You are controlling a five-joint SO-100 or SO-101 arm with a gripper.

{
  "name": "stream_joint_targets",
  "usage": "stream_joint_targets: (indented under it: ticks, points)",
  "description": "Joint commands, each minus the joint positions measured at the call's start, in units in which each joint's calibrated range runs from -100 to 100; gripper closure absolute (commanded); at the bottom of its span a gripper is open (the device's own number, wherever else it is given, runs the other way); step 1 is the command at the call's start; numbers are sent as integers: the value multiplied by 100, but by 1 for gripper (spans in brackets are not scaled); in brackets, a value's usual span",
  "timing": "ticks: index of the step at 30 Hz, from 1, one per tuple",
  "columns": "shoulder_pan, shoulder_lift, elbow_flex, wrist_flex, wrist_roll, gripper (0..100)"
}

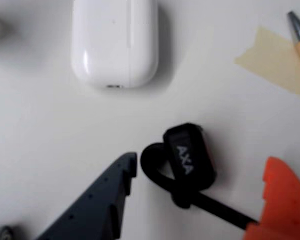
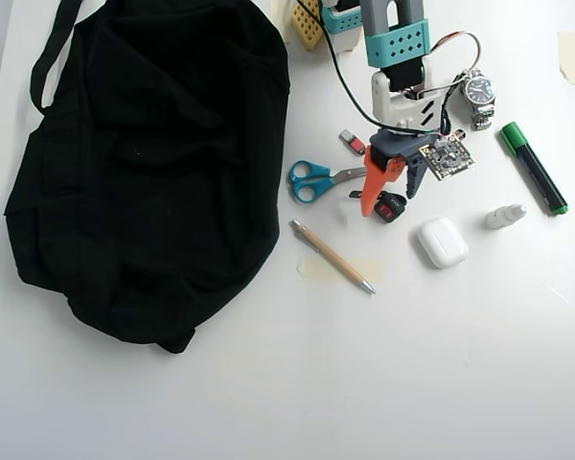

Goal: Put the black bike light into the black bag

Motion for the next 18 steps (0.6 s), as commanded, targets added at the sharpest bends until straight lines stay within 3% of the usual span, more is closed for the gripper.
stream_joint_targets:
  ticks: [1, 18]
  points:
    - [-39, 50, -241, -77, -27, 68]
    - [-46, 440, -501, -103, -27, 68]
